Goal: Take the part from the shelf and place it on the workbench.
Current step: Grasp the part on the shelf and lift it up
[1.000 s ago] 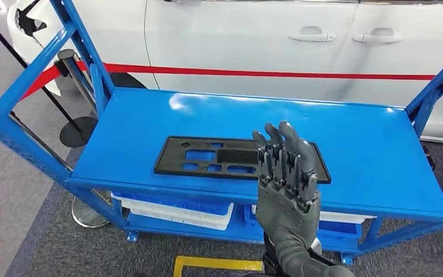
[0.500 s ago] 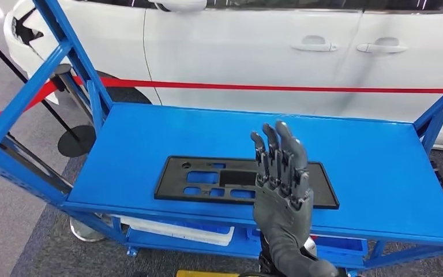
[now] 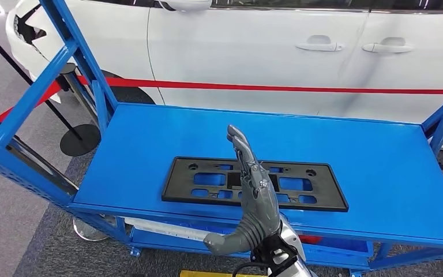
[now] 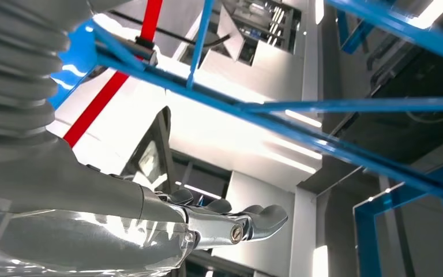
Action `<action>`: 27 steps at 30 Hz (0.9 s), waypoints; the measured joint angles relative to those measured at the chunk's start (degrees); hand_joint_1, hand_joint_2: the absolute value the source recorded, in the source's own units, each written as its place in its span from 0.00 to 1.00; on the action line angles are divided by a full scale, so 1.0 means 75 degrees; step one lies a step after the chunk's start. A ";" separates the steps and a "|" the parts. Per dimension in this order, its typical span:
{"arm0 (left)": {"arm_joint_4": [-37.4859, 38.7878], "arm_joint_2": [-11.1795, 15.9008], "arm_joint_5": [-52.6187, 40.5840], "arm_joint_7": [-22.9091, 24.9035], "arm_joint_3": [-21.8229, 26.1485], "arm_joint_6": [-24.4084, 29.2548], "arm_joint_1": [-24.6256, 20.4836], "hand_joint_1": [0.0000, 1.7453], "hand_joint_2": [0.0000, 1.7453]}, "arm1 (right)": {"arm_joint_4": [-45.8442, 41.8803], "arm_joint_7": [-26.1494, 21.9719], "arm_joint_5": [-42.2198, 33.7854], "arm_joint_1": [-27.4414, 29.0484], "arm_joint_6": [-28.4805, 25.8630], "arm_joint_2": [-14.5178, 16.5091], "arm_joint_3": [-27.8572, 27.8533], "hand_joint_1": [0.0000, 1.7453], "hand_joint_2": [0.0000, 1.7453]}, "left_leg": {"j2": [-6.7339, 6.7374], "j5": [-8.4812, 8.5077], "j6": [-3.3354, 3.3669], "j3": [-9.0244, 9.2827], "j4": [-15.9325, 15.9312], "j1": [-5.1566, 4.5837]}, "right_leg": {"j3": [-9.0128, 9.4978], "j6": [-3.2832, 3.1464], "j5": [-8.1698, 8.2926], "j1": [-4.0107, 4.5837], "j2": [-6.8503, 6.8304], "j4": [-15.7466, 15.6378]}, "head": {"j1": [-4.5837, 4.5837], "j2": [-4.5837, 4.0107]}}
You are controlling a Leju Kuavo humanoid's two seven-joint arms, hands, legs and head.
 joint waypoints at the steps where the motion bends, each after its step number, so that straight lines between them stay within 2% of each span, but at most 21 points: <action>1: 0.0000 0.0001 0.0004 -0.0001 0.0005 0.0010 0.0005 0.00 0.00 | 0.0031 0.0019 0.0093 -0.0008 -0.0049 0.0001 0.0000 0.00 1.00 | 0.0001 -0.0010 -0.0036 0.0008 -0.0013 -0.0001 | 0.0006 -0.0021 0.0007 -0.0013 0.0004 -0.0014 | 0.0000 0.0000; 3: 0.0000 0.0001 0.0041 -0.0025 0.0015 0.0045 0.0008 0.00 0.00 | 0.0102 0.0134 0.0485 -0.0043 -0.0222 0.0002 0.0009 0.00 1.00 | 0.0005 -0.0153 -0.0121 -0.0038 0.0150 0.0004 | 0.0049 -0.0077 0.0025 -0.0055 -0.0006 -0.0081 | -0.0006 0.0000; 4: 0.0000 0.0001 0.0082 -0.0067 0.0028 0.0071 0.0013 0.00 0.00 | 0.0168 0.0233 0.0806 -0.0070 -0.0356 0.0002 0.0026 0.00 1.00 | 0.0007 -0.0329 -0.0165 -0.0164 0.0441 0.0018 | 0.0071 -0.0104 0.0030 -0.0075 -0.0017 -0.0110 | -0.0012 0.0000; 6: 0.0000 0.0001 0.0174 -0.0166 0.0080 0.0113 0.0038 0.00 0.00 | 0.0409 0.0432 0.1512 -0.0123 -0.0661 0.0002 0.0085 0.00 1.00 | 0.0012 -0.0767 -0.0244 -0.0613 0.1372 0.0072 | 0.0085 -0.0137 0.0025 -0.0079 -0.0031 -0.0121 | -0.0023 -0.0001; 7: 0.0000 0.0002 0.0208 -0.0196 0.0112 0.0128 0.0056 0.00 0.00 | 0.0581 0.0511 0.1879 -0.0142 -0.0824 0.0002 0.0125 0.00 1.00 | 0.0013 -0.0906 -0.0276 -0.0840 0.1811 0.0100 | 0.0086 -0.0141 0.0023 -0.0079 -0.0034 -0.0118 | -0.0023 -0.0001; 8: 0.0000 0.0006 0.0227 -0.0187 0.0141 0.0136 0.0074 0.00 0.00 | 0.0754 0.0587 0.2189 -0.0163 -0.0984 0.0002 0.0162 0.00 1.00 | 0.0013 -0.0917 -0.0303 -0.0976 0.2042 0.0123 | 0.0087 -0.0140 0.0020 -0.0081 -0.0034 -0.0113 | -0.0023 -0.0001; 9: 0.0000 0.0013 0.0237 -0.0149 0.0168 0.0138 0.0090 0.00 0.00 | 0.0944 0.0676 0.2502 -0.0203 -0.1157 0.0002 0.0203 0.00 1.00 | 0.0014 -0.0775 -0.0322 -0.0976 0.1981 0.0145 | 0.0088 -0.0136 0.0016 -0.0087 -0.0031 -0.0106 | -0.0023 0.0000; 10: 0.0000 0.0023 0.0240 -0.0097 0.0187 0.0133 0.0102 0.00 0.00 | 0.1133 0.0769 0.2784 -0.0259 -0.1326 0.0002 0.0240 0.00 1.00 | 0.0015 -0.0517 -0.0335 -0.0837 0.1636 0.0167 | 0.0093 -0.0124 0.0008 -0.0097 -0.0026 -0.0096 | -0.0023 0.0000; 12: 0.0000 0.0041 0.0238 0.0006 0.0215 0.0117 0.0108 0.00 0.00 | 0.1477 0.0926 0.3182 -0.0386 -0.1610 0.0001 0.0291 0.00 1.00 | 0.0015 -0.0032 -0.0334 -0.0388 0.0614 0.0183 | 0.0099 -0.0068 -0.0015 -0.0100 -0.0017 -0.0065 | -0.0023 0.0000; 13: 0.0000 0.0045 0.0235 0.0042 0.0223 0.0109 0.0107 0.00 0.00 | 0.1613 0.0962 0.3296 -0.0432 -0.1703 0.0001 0.0305 0.00 1.00 | 0.0010 0.0085 -0.0305 -0.0230 0.0262 0.0174 | 0.0096 -0.0026 -0.0020 -0.0093 -0.0016 -0.0054 | -0.0020 0.0000; 14: 0.0000 0.0048 0.0232 0.0069 0.0232 0.0106 0.0108 0.00 0.00 | 0.1735 0.0997 0.3399 -0.0469 -0.1793 0.0000 0.0321 0.00 1.00 | 0.0003 0.0112 -0.0265 -0.0156 0.0084 0.0156 | 0.0092 0.0021 -0.0016 -0.0085 -0.0017 -0.0053 | -0.0017 0.0000; 16: 0.0000 0.0056 0.0224 0.0101 0.0246 0.0105 0.0126 0.00 0.00 | 0.1964 0.1106 0.3637 -0.0547 -0.1965 -0.0007 0.0358 0.00 1.00 | -0.0008 0.0128 -0.0151 -0.0149 0.0035 0.0127 | 0.0096 0.0119 0.0014 -0.0083 -0.0017 -0.0084 | -0.0011 0.0000; 18: 0.0000 0.0065 0.0213 0.0048 0.0250 0.0098 0.0139 0.00 0.00 | 0.2174 0.1274 0.3913 -0.0622 -0.2093 -0.0032 0.0389 0.00 1.00 | 0.0002 0.0184 -0.0033 -0.0135 -0.0026 0.0136 | 0.0056 0.0198 -0.0081 -0.0105 -0.0020 0.0033 | -0.0009 0.0000; 20: 0.0000 0.0071 0.0208 -0.0075 0.0250 0.0090 0.0118 0.00 0.00 | 0.2331 0.1456 0.4193 -0.0671 -0.2098 -0.0090 0.0418 0.00 1.00 | 0.0014 0.0227 0.0063 -0.0128 -0.0070 0.0136 | -0.0230 0.0236 -0.0483 -0.0121 -0.0024 0.0678 | -0.0006 0.0000; 22: 0.0000 0.0081 0.0214 -0.0168 0.0250 0.0089 0.0086 0.00 0.00 | 0.2425 0.1603 0.4406 -0.0682 -0.1988 -0.0184 0.0460 0.00 1.00 | 0.0016 0.0232 0.0107 -0.0144 -0.0070 0.0100 | -0.0685 0.0252 -0.0927 -0.0117 -0.0024 0.1641 | -0.0007 0.0000; 23: 0.0000 0.0087 0.0227 -0.0208 0.0251 0.0090 0.0074 0.00 0.00 | 0.2455 0.1659 0.4490 -0.0680 -0.1899 -0.0232 0.0481 0.00 1.00 | 0.0015 0.0232 0.0116 -0.0147 -0.0067 0.0081 | -0.0822 0.0250 -0.0990 -0.0117 -0.0025 0.1930 | -0.0007 0.0000; 24: 0.0000 0.0092 0.0249 -0.0259 0.0253 0.0090 0.0062 0.00 0.00 | 0.2480 0.1710 0.4579 -0.0680 -0.1788 -0.0277 0.0500 0.00 1.00 | 0.0014 0.0230 0.0121 -0.0145 -0.0063 0.0064 | -0.0830 0.0236 -0.0910 -0.0114 -0.0025 0.1955 | -0.0007 0.0000; 25: 0.0000 0.0097 0.0278 -0.0322 0.0257 0.0091 0.0047 0.00 0.00 | 0.2502 0.1747 0.4669 -0.0688 -0.1662 -0.0315 0.0519 0.00 1.00 | 0.0011 0.0227 0.0122 -0.0140 -0.0058 0.0050 | -0.0702 0.0208 -0.0711 -0.0107 -0.0026 0.1704 | -0.0007 0.0000; 27: 0.0000 0.0101 0.0340 -0.0440 0.0276 0.0091 0.0001 0.00 0.00 | 0.2545 0.1793 0.4830 -0.0735 -0.1424 -0.0384 0.0571 0.00 1.00 | 0.0004 0.0211 0.0106 -0.0130 -0.0038 0.0017 | -0.0194 0.0110 -0.0247 -0.0062 -0.0031 0.0714 | -0.0007 0.0000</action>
